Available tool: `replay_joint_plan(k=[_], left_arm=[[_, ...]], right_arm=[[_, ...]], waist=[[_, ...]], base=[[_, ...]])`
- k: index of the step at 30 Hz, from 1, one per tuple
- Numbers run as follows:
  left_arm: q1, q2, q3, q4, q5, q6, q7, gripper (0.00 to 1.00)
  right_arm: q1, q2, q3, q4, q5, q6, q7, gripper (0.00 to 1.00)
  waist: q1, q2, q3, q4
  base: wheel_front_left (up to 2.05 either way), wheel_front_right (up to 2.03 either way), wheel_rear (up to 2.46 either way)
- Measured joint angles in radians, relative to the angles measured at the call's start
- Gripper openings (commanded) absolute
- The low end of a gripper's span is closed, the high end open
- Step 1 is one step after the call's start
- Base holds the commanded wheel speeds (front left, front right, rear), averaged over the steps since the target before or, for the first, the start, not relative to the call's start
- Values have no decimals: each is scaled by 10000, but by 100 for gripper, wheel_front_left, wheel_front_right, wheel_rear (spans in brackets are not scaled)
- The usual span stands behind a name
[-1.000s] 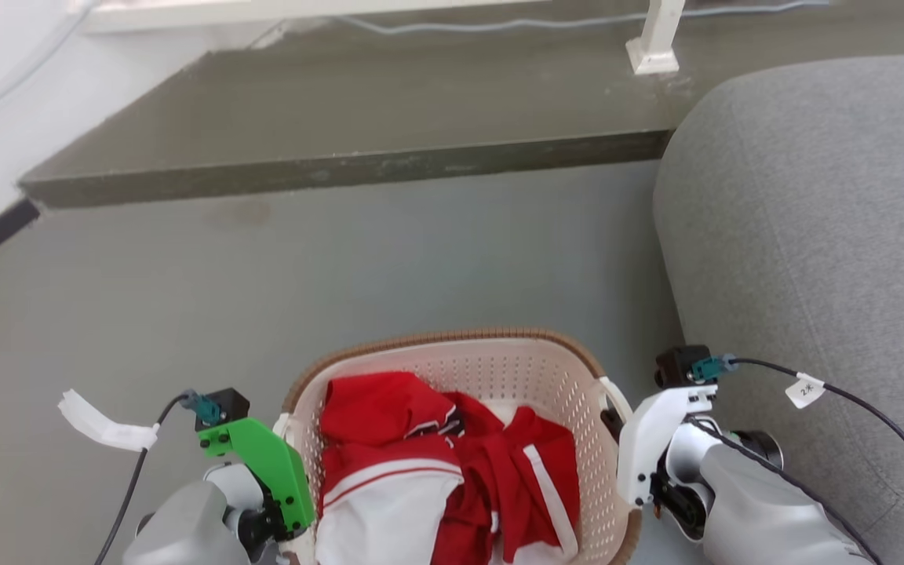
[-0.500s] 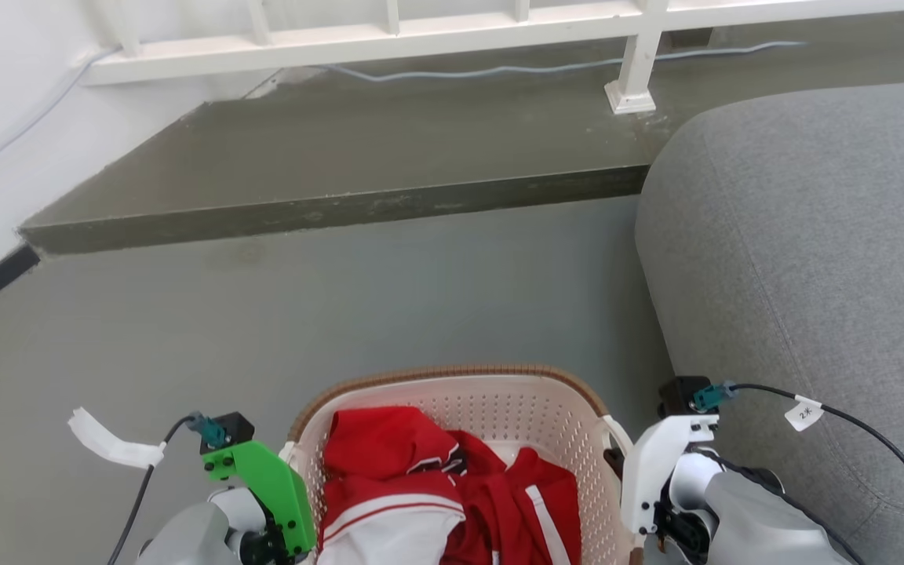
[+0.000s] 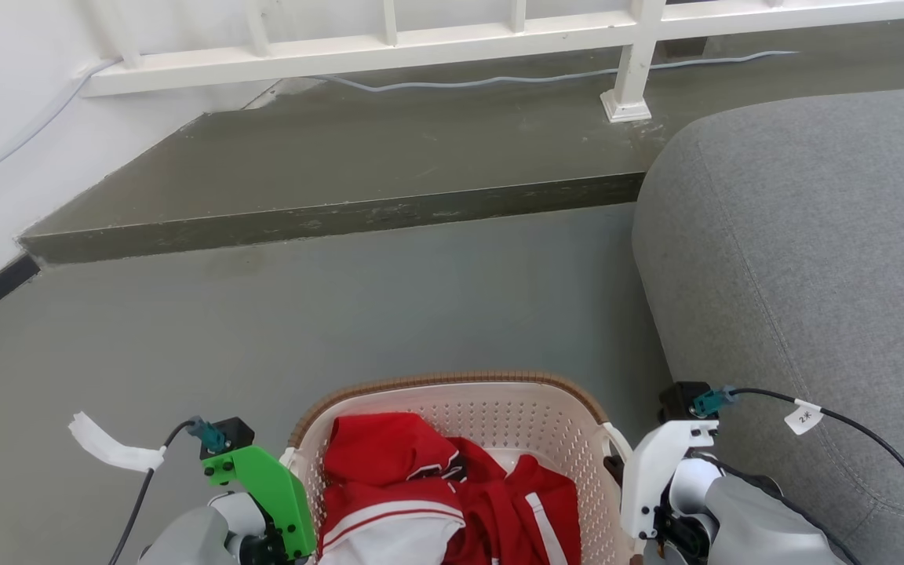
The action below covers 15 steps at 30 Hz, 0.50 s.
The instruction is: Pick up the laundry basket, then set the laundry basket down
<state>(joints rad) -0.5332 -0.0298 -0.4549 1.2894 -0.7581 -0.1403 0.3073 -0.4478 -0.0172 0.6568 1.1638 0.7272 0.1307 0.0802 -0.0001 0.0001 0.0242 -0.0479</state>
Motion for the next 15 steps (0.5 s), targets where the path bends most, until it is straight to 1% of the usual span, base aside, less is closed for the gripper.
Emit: replay_joint_plan(k=[10,15], left_arm=[[11,4,2,10,-146,12,88,0],[14,4,0,13,-205,90,86,0]], right_arm=[[0,-6,104,0,132,0,58,0],[0,-6,150,17,136,0,59,0]], waist=[[0,0,13,-14],[0,0,23,-7]], base=[[0,0,0],[0,0,0]])
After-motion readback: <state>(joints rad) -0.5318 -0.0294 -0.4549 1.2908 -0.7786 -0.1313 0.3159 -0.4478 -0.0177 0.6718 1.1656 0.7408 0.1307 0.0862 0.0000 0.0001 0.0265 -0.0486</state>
